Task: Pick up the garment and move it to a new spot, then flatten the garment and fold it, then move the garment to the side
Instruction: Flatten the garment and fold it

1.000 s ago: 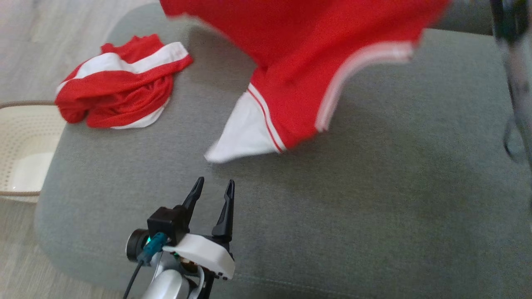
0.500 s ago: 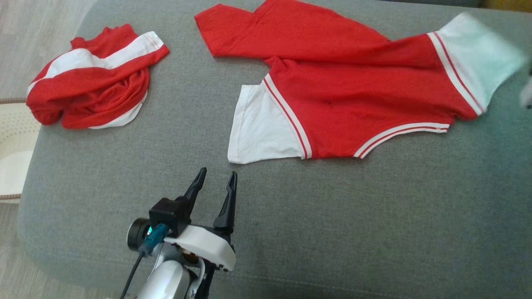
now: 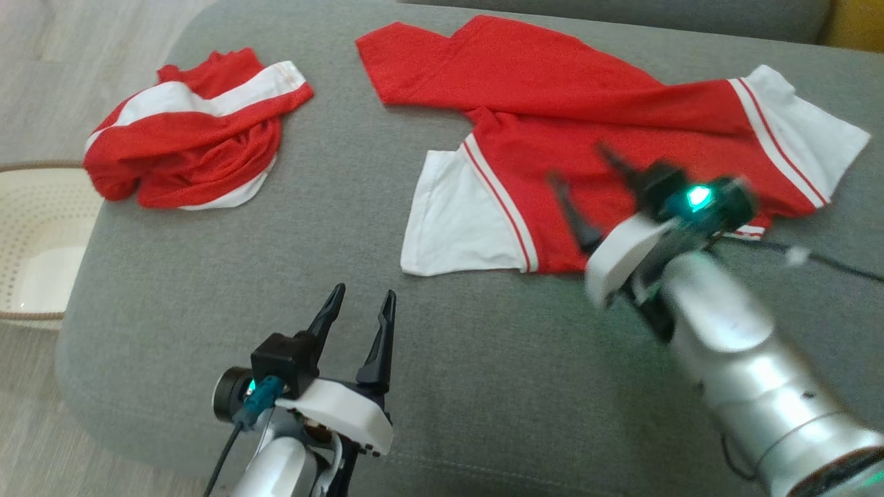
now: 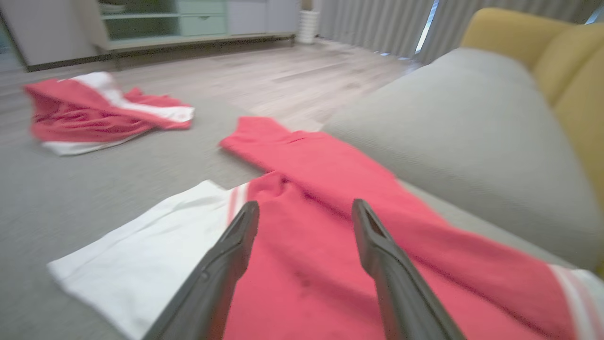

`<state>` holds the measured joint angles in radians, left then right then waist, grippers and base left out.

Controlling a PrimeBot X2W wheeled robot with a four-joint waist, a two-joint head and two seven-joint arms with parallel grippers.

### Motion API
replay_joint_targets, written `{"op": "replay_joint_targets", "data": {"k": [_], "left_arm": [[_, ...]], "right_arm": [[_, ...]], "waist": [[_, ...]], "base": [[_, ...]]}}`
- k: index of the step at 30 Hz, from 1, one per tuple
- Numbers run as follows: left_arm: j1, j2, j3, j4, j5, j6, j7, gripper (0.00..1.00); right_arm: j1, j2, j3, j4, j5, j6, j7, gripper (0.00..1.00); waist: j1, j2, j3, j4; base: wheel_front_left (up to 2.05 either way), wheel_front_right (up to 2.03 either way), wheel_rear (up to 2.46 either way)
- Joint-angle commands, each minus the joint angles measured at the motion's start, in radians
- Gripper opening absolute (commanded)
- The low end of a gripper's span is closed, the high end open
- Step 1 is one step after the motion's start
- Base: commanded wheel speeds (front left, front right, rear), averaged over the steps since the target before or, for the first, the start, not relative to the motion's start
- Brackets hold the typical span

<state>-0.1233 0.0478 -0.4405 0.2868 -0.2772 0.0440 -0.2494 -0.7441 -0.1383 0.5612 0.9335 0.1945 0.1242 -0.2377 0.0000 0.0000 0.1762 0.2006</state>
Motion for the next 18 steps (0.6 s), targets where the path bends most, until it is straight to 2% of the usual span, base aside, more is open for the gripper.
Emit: {"op": "replay_joint_targets", "data": {"k": [1,4,9,15,18], "left_arm": [[-0.011,0.002,0.027,-0.028,-0.007,0.001,-0.012,1.00],[-0.013,0.002,0.018,-0.030,-0.012,0.001,-0.012,1.00],[-0.013,0.002,0.010,-0.033,-0.020,0.005,-0.012,1.00],[-0.010,0.002,0.010,-0.035,-0.012,0.005,-0.012,1.00],[-0.008,0.002,0.012,-0.037,-0.015,0.004,-0.012,1.00]], "right_arm": [[-0.009,0.012,0.028,-0.034,0.022,0.007,0.002,1.00],[0.017,0.009,0.156,-0.044,0.096,0.007,0.039,1.00],[0.031,-0.024,0.330,-0.040,0.153,0.007,0.089,1.00],[0.043,-0.063,0.458,-0.009,0.184,0.007,0.120,1.00],[0.039,-0.080,0.483,0.024,0.175,0.007,0.122,1.00]], "waist": [[0.0000,0.0000,0.001,0.010],[0.0000,0.0000,0.005,0.032],[0.0000,0.0000,0.013,0.063],[0.0000,0.0000,0.014,0.076],[0.0000,0.0000,0.017,0.069]], "base": [[0.00,0.00,0.00],[0.00,0.00,0.00],[0.00,0.00,0.00],[0.00,0.00,0.00],[0.00,0.00,0.00]]}}
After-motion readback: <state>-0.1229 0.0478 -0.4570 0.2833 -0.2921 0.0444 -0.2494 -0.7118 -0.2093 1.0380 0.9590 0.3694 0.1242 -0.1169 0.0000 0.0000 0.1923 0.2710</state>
